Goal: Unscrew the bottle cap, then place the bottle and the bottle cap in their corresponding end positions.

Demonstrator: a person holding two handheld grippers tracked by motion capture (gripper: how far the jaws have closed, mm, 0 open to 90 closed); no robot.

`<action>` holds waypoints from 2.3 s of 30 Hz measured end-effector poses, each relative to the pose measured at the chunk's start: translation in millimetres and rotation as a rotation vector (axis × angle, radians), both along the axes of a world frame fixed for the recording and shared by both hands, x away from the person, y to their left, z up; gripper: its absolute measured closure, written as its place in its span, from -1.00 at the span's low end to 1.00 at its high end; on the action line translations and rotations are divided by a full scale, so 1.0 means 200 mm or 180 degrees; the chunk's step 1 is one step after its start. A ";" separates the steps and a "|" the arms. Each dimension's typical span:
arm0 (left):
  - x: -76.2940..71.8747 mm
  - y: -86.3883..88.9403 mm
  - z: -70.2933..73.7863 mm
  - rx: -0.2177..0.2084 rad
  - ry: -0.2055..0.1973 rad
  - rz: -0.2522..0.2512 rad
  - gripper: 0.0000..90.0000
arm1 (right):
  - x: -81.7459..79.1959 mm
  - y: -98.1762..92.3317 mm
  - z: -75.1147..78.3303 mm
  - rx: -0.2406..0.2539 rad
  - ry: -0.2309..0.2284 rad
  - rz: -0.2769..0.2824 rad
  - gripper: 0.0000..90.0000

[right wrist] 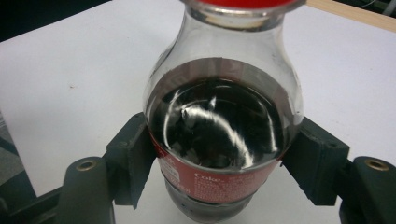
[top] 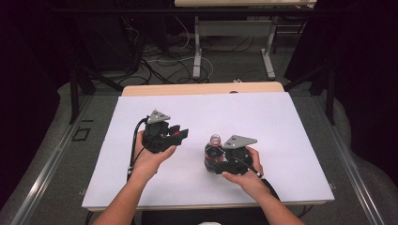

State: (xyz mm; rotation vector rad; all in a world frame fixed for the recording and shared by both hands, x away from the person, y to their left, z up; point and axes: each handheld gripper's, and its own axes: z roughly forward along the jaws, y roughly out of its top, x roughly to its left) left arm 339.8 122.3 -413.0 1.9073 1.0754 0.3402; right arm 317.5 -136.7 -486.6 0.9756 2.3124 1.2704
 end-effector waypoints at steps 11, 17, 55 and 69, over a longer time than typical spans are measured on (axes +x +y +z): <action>0.02 0.10 -0.09 -0.0018 0.0112 0.0202 0.38 | 0.05 -0.05 0.00 -0.0009 0.0016 -0.0155 -0.33; 0.02 0.15 -0.13 -0.0068 0.0150 0.0319 0.38 | 0.11 -0.07 0.01 -0.0013 -0.0024 -0.0256 -0.33; 0.03 0.25 -0.23 -0.0161 0.0195 0.0442 0.38 | 0.69 0.09 -0.05 0.0052 -0.0110 -0.0657 -0.33; 0.04 0.27 -0.23 -0.0194 0.0199 0.0470 0.38 | 0.66 0.20 -0.11 -0.0085 -0.0130 -0.0504 -0.33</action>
